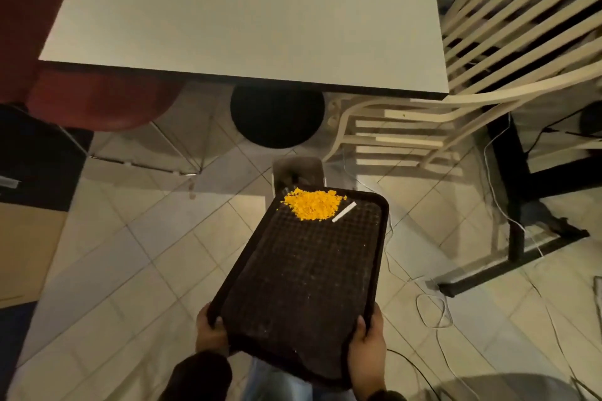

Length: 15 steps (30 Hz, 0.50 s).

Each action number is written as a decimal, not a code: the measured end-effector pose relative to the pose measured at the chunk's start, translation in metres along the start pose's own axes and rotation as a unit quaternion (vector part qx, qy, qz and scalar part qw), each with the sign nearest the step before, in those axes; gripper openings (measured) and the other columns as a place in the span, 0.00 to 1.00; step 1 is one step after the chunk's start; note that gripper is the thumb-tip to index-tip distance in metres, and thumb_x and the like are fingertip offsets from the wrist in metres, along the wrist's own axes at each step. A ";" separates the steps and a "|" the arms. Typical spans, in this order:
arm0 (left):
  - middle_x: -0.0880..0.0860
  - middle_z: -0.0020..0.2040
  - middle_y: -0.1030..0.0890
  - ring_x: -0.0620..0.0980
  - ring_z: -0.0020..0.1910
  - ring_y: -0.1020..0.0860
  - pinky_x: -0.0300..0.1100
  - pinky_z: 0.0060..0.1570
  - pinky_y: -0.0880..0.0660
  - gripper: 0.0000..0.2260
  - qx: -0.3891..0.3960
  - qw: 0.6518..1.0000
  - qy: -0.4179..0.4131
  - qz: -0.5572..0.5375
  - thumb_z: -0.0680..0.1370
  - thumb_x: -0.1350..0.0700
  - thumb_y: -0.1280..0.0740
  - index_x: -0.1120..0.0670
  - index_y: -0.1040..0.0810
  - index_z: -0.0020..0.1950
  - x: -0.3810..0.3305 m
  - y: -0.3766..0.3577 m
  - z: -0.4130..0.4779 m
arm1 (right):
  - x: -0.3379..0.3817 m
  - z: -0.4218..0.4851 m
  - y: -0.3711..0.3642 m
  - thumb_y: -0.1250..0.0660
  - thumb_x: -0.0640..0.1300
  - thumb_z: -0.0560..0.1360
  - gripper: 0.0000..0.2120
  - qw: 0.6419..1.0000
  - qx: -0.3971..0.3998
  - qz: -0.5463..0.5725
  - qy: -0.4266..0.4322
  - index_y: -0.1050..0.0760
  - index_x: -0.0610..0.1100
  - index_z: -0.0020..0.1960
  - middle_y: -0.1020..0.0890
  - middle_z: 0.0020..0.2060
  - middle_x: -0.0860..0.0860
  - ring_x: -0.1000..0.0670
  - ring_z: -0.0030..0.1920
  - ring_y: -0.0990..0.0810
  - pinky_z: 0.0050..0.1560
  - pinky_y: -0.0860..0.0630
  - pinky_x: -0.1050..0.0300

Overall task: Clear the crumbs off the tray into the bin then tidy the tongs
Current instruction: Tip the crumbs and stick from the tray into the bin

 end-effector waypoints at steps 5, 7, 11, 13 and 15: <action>0.57 0.58 0.29 0.60 0.46 0.24 0.50 0.31 0.23 0.20 0.073 0.996 0.044 -0.003 0.79 0.61 0.47 0.43 0.39 0.68 -0.003 -0.045 0.050 | -0.007 0.046 -0.034 0.47 0.41 0.80 0.19 1.000 0.000 0.009 -0.004 0.39 0.49 0.71 0.24 0.54 0.53 0.52 0.50 0.27 0.54 0.33 0.57; 0.58 0.58 0.29 0.60 0.46 0.24 0.47 0.26 0.23 0.18 0.096 0.995 0.031 0.026 0.79 0.59 0.46 0.44 0.38 0.67 -0.013 -0.061 0.072 | -0.005 0.065 -0.044 0.48 0.41 0.80 0.20 1.000 -0.008 0.010 0.003 0.39 0.48 0.71 0.26 0.55 0.55 0.53 0.51 0.27 0.56 0.33 0.57; 0.58 0.55 0.25 0.61 0.46 0.23 0.46 0.28 0.23 0.12 0.121 0.989 0.022 0.079 0.78 0.50 0.44 0.43 0.35 0.62 -0.024 -0.086 0.099 | -0.002 0.099 -0.060 0.48 0.39 0.80 0.20 1.000 -0.008 0.003 0.001 0.39 0.47 0.71 0.26 0.49 0.56 0.57 0.44 0.26 0.53 0.32 0.59; 0.59 0.54 0.26 0.60 0.45 0.24 0.46 0.31 0.24 0.11 0.126 0.988 0.027 0.084 0.78 0.49 0.43 0.46 0.34 0.61 -0.022 -0.093 0.108 | 0.000 0.112 -0.066 0.48 0.39 0.80 0.19 1.000 -0.001 -0.003 0.001 0.39 0.48 0.70 0.26 0.44 0.60 0.63 0.40 0.27 0.50 0.33 0.61; 0.60 0.54 0.26 0.60 0.45 0.24 0.46 0.31 0.25 0.12 0.124 0.988 0.041 0.081 0.78 0.50 0.42 0.48 0.34 0.60 -0.018 -0.097 0.113 | 0.001 0.119 -0.071 0.48 0.40 0.80 0.19 1.000 0.003 -0.013 0.006 0.39 0.47 0.70 0.27 0.42 0.62 0.65 0.39 0.28 0.47 0.33 0.63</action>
Point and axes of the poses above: each hand's wrist, its own z-axis towards the middle knuckle, its own y-axis out of the back of the hand, x = y × z, the point moved 10 cm from there along z, towards the middle knuckle
